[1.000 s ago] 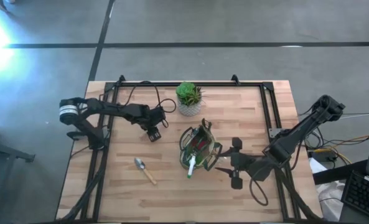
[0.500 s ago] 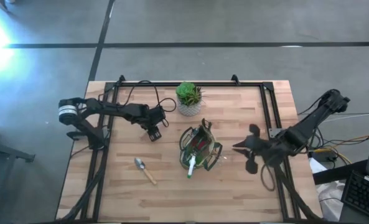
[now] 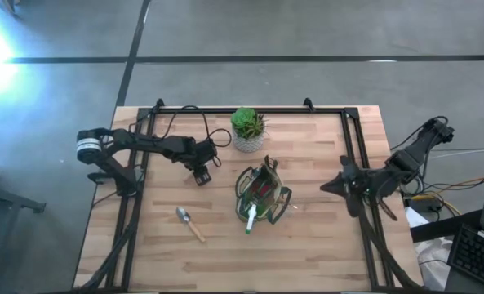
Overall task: Pick & Place Garden tools in Gardening bag
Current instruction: Put the brown hand rake into the side pocket of the gardening bag
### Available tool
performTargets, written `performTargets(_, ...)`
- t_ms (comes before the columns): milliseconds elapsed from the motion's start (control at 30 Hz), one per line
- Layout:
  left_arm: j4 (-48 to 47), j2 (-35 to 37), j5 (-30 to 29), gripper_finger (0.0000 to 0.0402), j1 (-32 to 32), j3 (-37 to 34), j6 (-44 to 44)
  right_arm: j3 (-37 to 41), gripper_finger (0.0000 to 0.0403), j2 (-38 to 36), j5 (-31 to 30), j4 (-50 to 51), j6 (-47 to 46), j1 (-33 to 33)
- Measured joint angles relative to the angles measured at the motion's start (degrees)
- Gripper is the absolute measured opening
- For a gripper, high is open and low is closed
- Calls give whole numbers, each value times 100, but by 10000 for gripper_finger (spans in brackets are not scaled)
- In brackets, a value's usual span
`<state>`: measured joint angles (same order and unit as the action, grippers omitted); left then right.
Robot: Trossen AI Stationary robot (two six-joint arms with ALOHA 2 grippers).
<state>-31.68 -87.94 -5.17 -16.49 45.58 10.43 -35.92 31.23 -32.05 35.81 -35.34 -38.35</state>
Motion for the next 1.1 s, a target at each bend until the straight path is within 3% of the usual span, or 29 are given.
performTargets(233,21,7,-1,68,-2,2,-37,115,8,-386,-2,-3,-73,2)
performTargets(767,129,65,2,68,-2,2,-332,138,8,-335,-2,-8,-71,0)
performTargets(1100,731,979,294,68,21,2,-569,138,8,-335,-2,-8,-69,0)
